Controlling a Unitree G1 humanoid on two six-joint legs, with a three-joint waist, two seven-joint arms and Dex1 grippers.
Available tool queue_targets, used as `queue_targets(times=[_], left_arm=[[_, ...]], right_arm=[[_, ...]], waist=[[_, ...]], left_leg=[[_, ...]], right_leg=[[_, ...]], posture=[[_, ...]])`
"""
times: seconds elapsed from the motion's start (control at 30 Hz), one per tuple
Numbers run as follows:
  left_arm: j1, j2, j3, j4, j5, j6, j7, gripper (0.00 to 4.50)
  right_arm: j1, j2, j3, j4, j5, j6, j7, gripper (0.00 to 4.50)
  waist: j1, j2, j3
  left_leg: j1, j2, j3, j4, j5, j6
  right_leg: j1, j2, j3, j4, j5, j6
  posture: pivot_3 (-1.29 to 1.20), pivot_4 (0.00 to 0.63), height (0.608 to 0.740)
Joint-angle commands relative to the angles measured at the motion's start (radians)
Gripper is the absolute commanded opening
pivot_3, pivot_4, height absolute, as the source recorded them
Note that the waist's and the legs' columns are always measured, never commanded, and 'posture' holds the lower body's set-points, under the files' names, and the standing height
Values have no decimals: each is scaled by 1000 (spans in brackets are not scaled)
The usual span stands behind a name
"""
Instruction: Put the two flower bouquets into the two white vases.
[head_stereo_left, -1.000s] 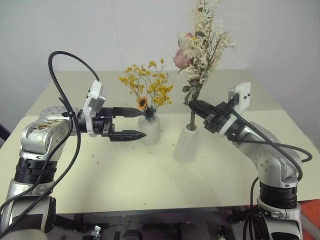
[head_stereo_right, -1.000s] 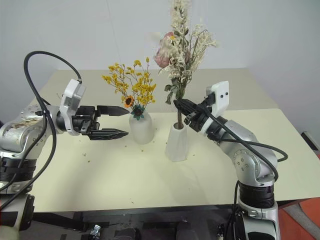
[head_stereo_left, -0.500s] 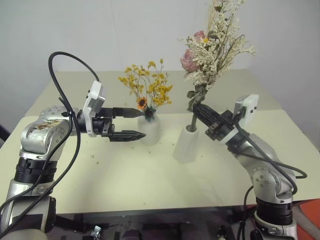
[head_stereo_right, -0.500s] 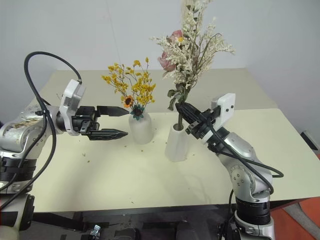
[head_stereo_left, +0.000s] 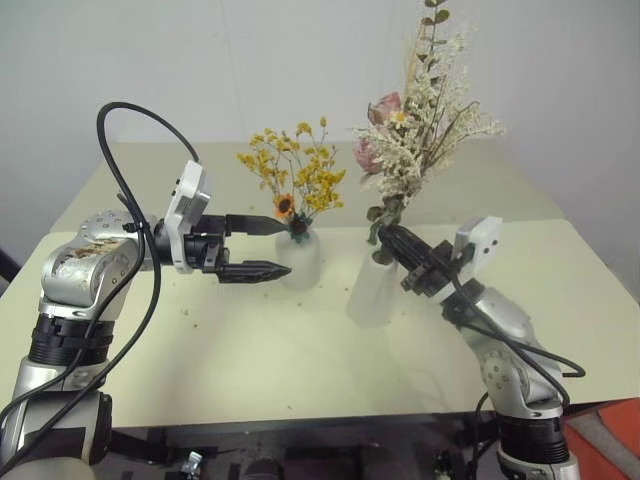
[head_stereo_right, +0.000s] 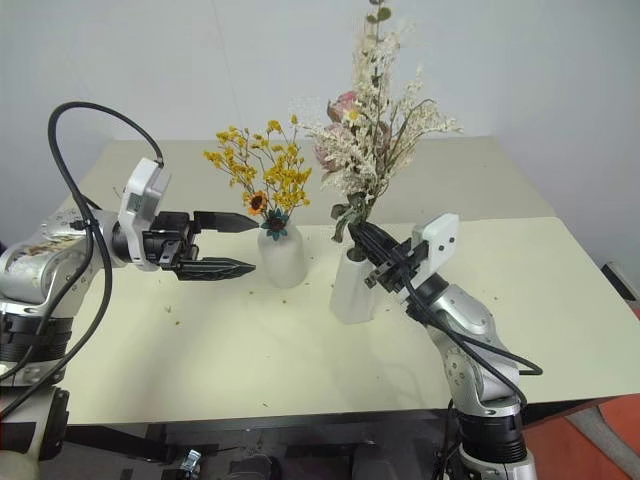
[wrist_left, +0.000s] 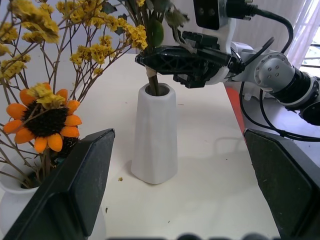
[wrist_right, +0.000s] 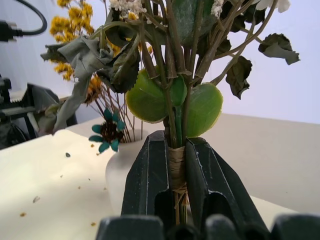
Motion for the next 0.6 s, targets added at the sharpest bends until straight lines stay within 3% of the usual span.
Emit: queue_targets(times=[0.03, 0.23, 0.6], left_arm=[[-30, 12, 23, -6, -1, -9, -6, 4500], [-34, 15, 22, 0, 1, -12, -12, 4500], [-28, 8, 26, -4, 2, -9, -10, 4500]], right_arm=[[4, -9, -18, -33, 13, -40, 16, 1169], [37, -60, -34, -88, 22, -28, 46, 3116], [104, -140, -83, -129, 50, -5, 67, 3116]], waist=[[0, 0, 0], [1, 0, 0], [1, 0, 0]], left_leg=[[0, 0, 0, 0, 0, 0], [0, 0, 0, 0, 0, 0], [0, 0, 0, 0, 0, 0]], right_leg=[[0, 0, 0, 0, 0, 0], [0, 0, 0, 0, 0, 0], [0, 0, 0, 0, 0, 0]], posture=[[0, 150, 740], [0, 150, 740], [0, 150, 740]])
